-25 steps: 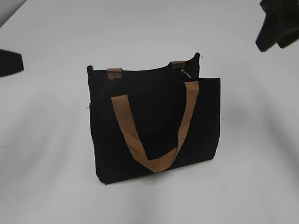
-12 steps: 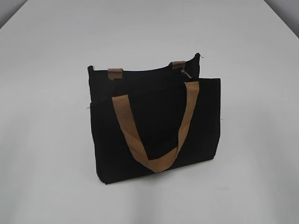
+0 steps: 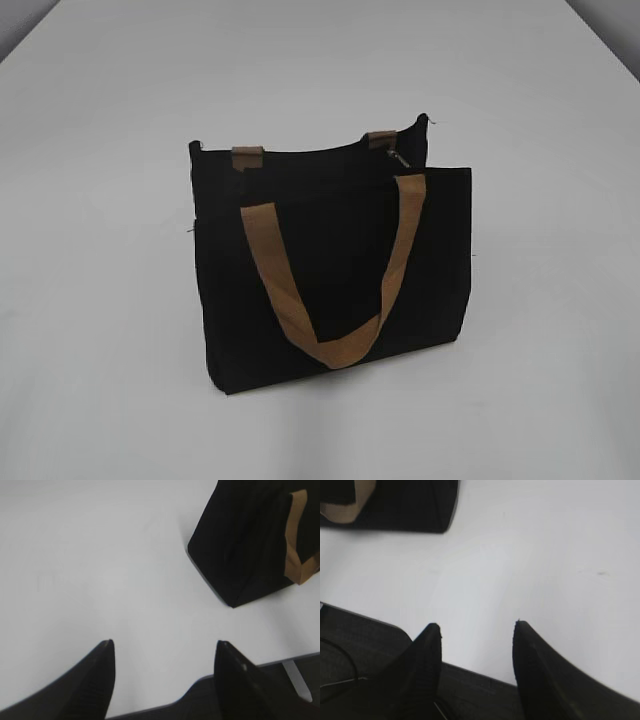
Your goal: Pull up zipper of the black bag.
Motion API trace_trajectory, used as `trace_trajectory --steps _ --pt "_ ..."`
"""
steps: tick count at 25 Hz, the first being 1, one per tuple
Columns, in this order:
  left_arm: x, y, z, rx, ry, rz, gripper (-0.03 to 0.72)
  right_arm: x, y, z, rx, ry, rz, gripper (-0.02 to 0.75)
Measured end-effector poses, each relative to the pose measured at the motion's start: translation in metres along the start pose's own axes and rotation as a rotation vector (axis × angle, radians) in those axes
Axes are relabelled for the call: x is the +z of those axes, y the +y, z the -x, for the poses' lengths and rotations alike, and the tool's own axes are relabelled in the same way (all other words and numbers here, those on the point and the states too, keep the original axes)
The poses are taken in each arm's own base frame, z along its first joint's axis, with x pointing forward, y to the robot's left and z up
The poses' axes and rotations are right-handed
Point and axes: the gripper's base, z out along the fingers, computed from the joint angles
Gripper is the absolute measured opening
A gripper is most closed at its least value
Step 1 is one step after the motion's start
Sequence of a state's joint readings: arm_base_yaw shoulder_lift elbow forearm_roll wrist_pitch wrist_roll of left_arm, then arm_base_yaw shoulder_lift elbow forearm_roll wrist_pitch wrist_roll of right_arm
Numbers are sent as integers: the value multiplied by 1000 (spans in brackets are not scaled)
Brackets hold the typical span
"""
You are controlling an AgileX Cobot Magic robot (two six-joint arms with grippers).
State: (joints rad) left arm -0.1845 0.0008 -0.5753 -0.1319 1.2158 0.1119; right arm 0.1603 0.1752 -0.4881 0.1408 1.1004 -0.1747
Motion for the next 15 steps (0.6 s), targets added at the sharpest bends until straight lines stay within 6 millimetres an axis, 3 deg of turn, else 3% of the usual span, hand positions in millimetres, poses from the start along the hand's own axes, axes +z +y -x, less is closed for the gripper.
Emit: trace_trajectory --steps 5,15 --pt "14 0 7 -23 -60 -18 468 -12 2 -8 -13 -96 -12 369" --pt "15 0 9 -30 -81 -22 463 -11 2 -9 -13 -98 -12 369"
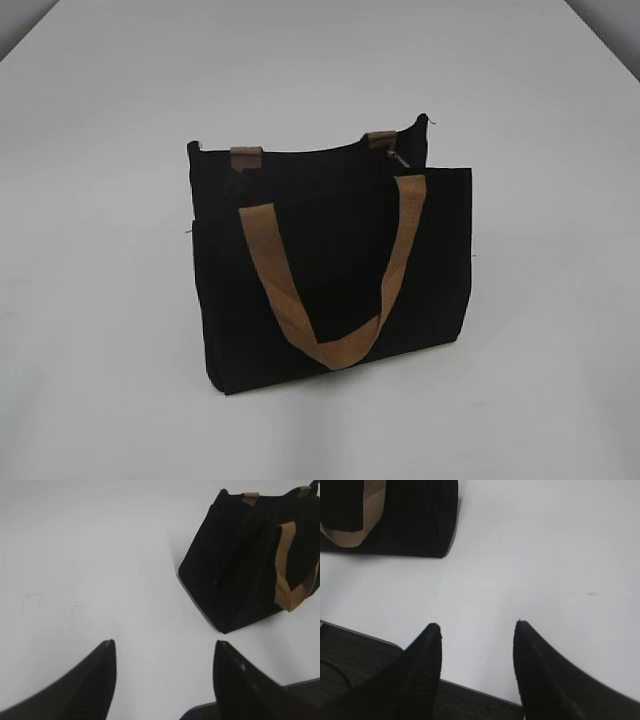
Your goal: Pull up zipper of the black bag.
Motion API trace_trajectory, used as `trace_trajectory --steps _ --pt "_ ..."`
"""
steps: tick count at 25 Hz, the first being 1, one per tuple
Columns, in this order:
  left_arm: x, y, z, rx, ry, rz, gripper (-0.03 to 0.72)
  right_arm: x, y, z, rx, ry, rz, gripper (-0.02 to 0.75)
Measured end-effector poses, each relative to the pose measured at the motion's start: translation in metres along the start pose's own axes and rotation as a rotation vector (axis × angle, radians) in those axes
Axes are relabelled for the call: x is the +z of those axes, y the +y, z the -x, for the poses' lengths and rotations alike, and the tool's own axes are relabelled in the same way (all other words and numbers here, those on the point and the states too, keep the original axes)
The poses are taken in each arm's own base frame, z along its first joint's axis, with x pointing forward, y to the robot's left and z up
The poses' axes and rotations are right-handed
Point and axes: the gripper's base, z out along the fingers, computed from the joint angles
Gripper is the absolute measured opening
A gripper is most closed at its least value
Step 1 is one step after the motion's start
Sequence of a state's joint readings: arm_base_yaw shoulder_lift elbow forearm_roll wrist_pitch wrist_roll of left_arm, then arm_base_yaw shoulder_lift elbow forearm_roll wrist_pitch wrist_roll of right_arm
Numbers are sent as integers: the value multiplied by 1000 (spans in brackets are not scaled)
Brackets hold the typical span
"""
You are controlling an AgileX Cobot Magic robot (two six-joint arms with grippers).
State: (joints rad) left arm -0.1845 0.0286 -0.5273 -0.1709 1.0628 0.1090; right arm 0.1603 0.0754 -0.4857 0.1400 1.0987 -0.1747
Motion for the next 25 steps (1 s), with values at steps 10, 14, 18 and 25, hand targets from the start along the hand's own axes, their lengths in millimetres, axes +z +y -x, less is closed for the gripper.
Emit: trace_trajectory --steps 10,14,18,25 --pt "0 0 0 -2 -3 2 437 -1 0 0 6 -7 -5 369" --pt "-2 -1 -1 -21 -21 47 421 -8 3 -5 30 -73 -54 369" --pt "-3 -2 -2 -43 -42 97 417 -9 4 -6 45 -85 -70 369" --pt "-3 -2 -2 -53 -45 117 400 -9 4 -5 48 -87 -66 369"
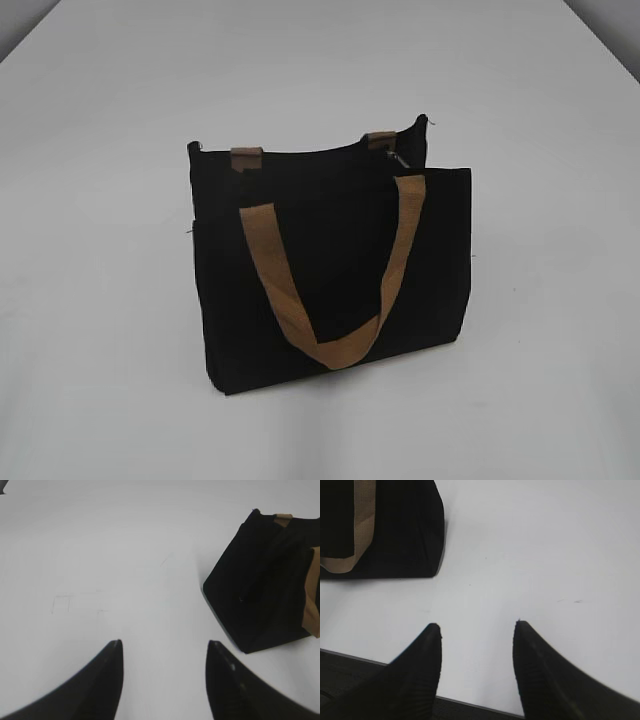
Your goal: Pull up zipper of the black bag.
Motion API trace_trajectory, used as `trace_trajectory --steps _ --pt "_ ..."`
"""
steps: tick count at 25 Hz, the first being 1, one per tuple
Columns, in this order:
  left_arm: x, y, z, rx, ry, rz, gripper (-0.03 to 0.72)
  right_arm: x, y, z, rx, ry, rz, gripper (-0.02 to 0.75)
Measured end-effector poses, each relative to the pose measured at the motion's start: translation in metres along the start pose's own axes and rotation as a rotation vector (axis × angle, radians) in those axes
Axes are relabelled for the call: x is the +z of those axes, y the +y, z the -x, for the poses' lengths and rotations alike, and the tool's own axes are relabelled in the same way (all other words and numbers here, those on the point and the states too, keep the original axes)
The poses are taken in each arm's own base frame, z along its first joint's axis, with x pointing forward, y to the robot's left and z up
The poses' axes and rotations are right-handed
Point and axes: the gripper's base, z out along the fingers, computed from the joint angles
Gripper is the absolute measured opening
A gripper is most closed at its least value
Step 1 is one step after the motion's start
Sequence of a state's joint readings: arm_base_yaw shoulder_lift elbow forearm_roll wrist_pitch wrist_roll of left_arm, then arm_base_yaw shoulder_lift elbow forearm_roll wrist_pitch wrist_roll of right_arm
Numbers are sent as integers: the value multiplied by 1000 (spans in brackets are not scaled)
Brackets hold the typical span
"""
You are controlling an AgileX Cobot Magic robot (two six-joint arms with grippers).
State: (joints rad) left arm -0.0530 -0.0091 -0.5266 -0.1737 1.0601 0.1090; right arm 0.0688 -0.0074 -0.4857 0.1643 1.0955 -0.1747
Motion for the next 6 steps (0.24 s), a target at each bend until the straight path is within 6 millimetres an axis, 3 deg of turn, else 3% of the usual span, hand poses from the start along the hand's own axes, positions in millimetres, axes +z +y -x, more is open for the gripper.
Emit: trace_trajectory --steps 6 --pt "0 0 0 0 0 0 386 0 0 0 0 0 1 369"
